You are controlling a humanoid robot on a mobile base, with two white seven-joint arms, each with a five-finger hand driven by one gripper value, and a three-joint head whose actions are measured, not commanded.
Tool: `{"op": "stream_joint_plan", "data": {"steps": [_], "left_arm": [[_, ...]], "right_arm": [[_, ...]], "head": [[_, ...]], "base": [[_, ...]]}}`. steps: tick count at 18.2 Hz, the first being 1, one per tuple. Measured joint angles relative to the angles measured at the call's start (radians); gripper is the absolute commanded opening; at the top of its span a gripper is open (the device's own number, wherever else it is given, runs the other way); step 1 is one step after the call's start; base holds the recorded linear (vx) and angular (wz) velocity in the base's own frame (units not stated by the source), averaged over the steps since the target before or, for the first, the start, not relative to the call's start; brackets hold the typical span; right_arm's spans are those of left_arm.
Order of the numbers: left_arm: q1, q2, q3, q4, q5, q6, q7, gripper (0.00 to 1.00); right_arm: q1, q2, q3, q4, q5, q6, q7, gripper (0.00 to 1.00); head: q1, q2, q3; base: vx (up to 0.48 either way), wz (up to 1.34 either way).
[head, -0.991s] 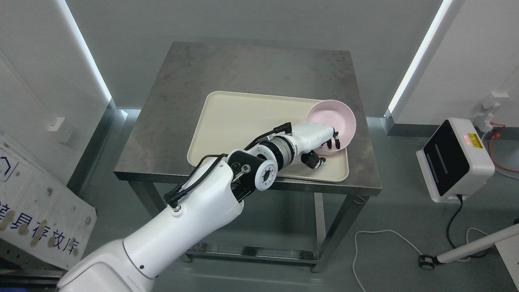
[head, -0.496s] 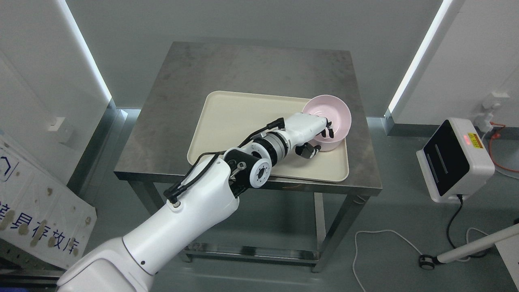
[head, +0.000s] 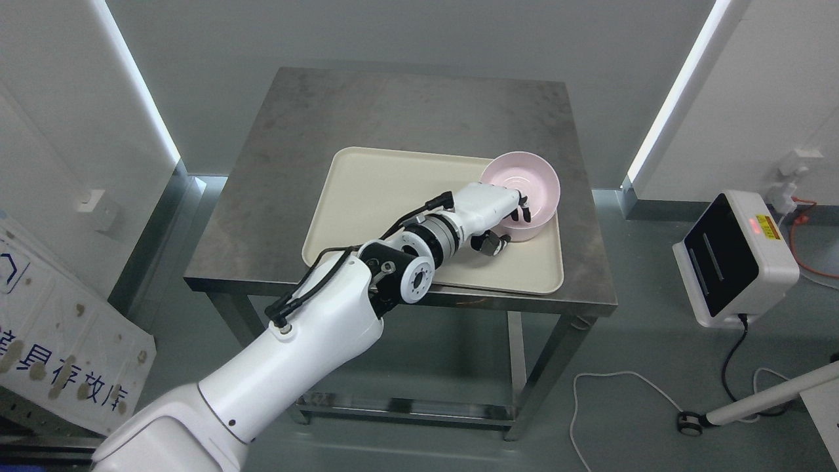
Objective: Stack pink IKEA bowls on left shelf middle
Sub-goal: 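Grasp the rim of the stacked pink bowls with the left hand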
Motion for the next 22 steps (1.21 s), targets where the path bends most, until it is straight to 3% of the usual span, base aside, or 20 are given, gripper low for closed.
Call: {"op": "stream_joint_plan", "data": {"steps": [1, 3, 13, 22], "left_arm": [[-0.001, 0.000, 0.000, 0.003, 0.000, -0.003, -0.005, 0.09], [-0.001, 0.000, 0.004, 0.008, 0.001, -0.023, -0.015, 0.00], [0.011, 0.000, 0.115, 0.020, 0.008, -0.185, -0.030, 0.02], [0.120, 0.000, 0.349, -0.084, 0.010, -0.404, -0.110, 0.03]], "right_arm": [[0.000, 0.000, 0.000, 0.000, 0.000, 0.000, 0.000, 1.00], [0.000, 0.000, 0.000, 0.000, 0.000, 0.000, 0.000, 1.00], [0.000, 0.000, 0.000, 0.000, 0.000, 0.000, 0.000, 1.00], [0.000, 0.000, 0.000, 0.000, 0.000, 0.000, 0.000, 1.00]], "head": [[0.0000, 0.000, 0.000], [0.0000, 0.000, 0.000], [0.0000, 0.000, 0.000], [0.0000, 0.000, 0.000]], "base": [[0.000, 0.00], [0.000, 0.00], [0.000, 0.00], [0.000, 0.00]]}}
